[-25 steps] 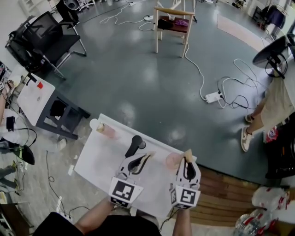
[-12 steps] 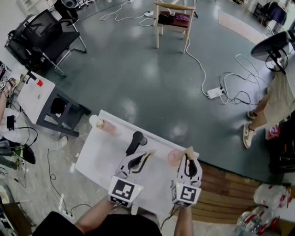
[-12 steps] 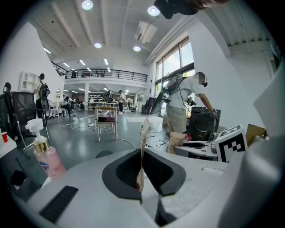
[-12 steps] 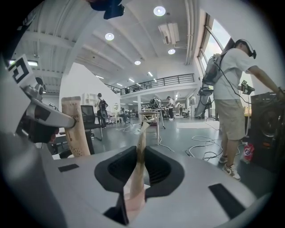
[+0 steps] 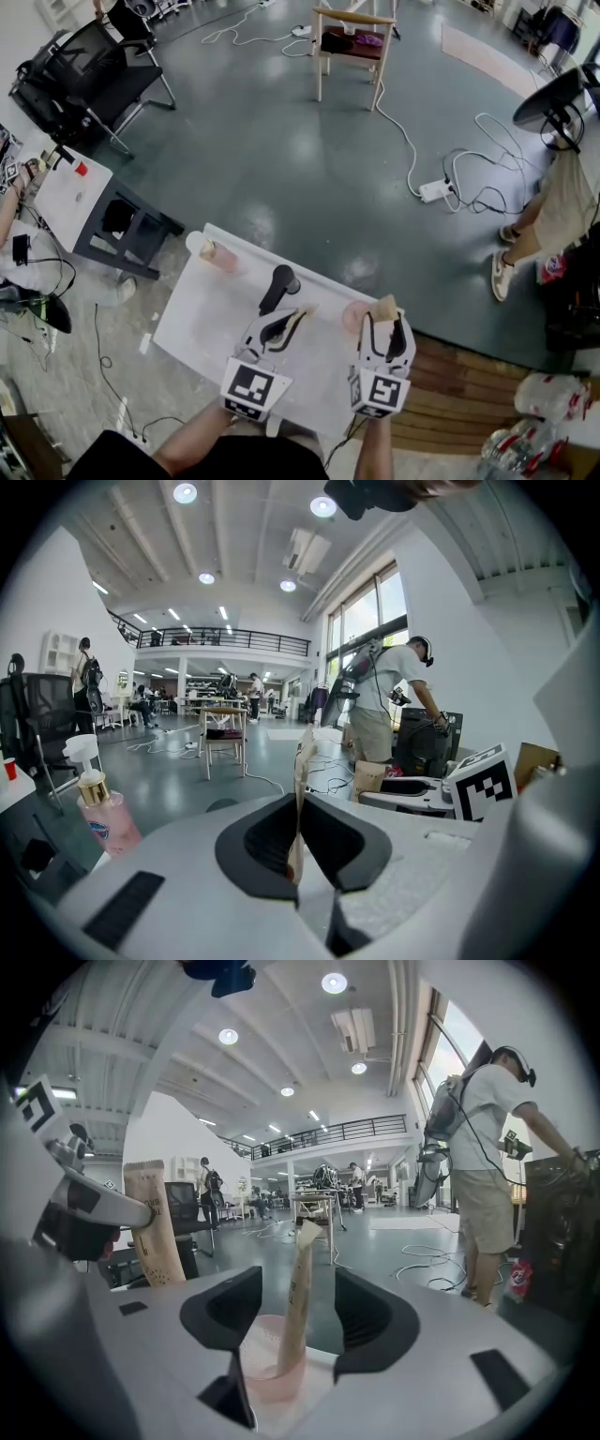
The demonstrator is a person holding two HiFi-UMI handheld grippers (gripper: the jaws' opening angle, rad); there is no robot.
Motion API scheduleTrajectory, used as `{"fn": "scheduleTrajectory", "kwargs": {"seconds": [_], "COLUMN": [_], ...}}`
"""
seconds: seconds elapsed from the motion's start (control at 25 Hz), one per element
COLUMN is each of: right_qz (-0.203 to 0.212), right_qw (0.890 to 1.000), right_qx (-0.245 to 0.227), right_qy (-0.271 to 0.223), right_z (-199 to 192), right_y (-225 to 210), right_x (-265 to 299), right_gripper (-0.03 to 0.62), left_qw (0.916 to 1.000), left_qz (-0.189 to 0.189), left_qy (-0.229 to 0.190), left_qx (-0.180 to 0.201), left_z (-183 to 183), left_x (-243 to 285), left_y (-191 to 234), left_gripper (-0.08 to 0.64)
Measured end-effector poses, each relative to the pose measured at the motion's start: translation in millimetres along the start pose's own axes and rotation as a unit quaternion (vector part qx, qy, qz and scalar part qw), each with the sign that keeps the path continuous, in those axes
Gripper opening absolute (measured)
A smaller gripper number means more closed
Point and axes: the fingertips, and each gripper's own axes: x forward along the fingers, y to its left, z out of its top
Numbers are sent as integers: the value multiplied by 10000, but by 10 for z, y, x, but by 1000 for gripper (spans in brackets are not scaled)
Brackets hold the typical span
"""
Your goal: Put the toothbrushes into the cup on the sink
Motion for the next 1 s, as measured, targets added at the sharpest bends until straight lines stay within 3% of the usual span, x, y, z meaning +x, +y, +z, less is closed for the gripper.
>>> {"fn": "scheduleTrajectory", "kwargs": {"seconds": [0.24, 0.56, 1.0], "right_qz": [-99, -329, -762], "right_qw": [9999, 9987, 9936], "right_qx": [-45, -128, -276], "right_qy": [-48, -369, -785], "right_z": [121, 454, 882], "right_y": [0, 77, 311], "right_x": [-130, -472, -1271], "right_gripper": [230, 168, 109], "left_qw": [9999, 9994, 9945], "left_qz": [-22, -152, -505], "left_qy": [-133, -317, -843], "left_qx": [40, -1, 373], "left_z": [97, 276, 568], "left_x": [-109, -414, -944], "left_y": [-16, -87, -266], "left_gripper": [13, 14, 13]}}
